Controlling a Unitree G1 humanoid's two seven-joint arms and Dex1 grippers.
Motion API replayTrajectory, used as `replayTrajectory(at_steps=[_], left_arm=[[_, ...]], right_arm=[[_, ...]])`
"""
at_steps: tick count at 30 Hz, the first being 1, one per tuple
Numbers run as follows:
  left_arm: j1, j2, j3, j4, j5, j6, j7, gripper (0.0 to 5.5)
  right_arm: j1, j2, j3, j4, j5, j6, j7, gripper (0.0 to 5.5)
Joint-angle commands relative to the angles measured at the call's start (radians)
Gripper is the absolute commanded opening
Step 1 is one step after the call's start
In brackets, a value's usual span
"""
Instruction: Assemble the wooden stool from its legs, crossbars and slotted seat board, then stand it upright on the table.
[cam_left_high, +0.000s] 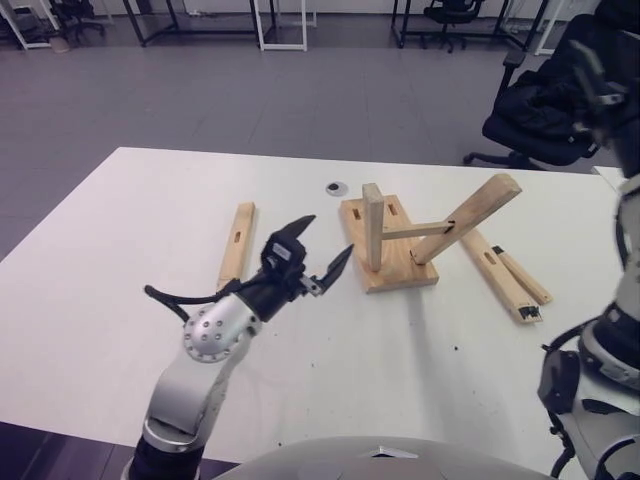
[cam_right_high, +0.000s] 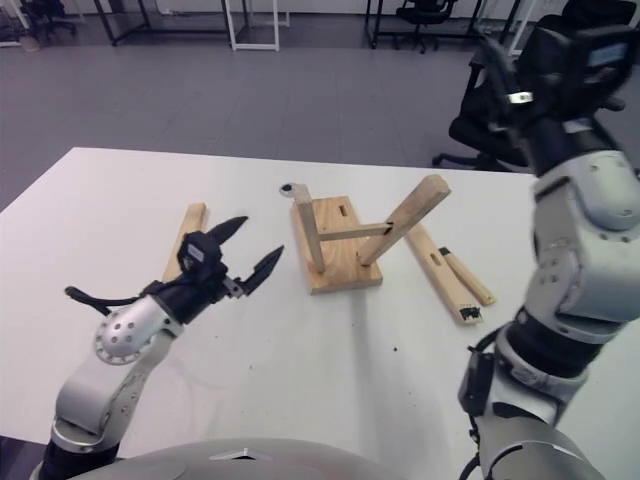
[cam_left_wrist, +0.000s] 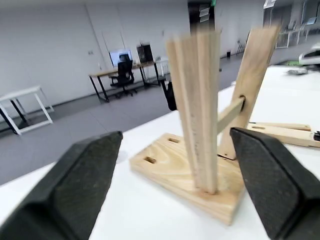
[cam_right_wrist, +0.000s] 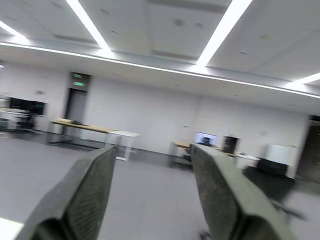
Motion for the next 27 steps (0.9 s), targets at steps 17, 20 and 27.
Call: replayTrajectory(at_steps=[17, 20, 27], left_arm=[[-0.413, -0.364, -0.161, 0.322, 0.139, 0.137, 0.289, 3.97], [-0.461, -0.343, -0.18, 0.296, 0.195, 0.164, 0.293, 3.97], [-0.508, -0.308, -0.296, 0.247, 0.282, 0.221, 0.215, 3.97]], right_arm=[[0.25, 0.155, 0.752, -0.232, -0.339, 0.104, -0.026, 2.72], [0.24, 0.139, 0.785, -0.239, -0.341, 0.184, -0.013, 2.72], [0.163, 0.075, 0.905, -0.231, -0.421, 0.304, 0.009, 2.72]])
